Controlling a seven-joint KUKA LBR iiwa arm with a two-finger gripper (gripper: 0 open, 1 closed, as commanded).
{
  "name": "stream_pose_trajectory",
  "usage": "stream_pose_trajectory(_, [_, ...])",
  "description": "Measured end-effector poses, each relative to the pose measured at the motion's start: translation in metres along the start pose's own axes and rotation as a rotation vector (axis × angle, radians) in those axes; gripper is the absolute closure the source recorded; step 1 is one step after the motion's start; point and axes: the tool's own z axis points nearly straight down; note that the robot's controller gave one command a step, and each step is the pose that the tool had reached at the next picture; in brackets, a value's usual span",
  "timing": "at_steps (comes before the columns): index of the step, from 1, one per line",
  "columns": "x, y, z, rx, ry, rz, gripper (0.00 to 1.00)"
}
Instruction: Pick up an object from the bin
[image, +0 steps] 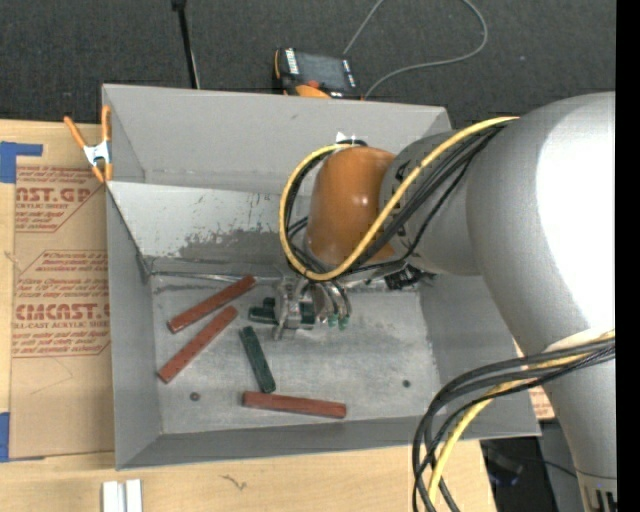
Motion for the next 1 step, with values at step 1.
stream_pose_trajectory(1, [0.002, -0.0004, 0.0023, 0.001, 0.006, 0.0, 0.0])
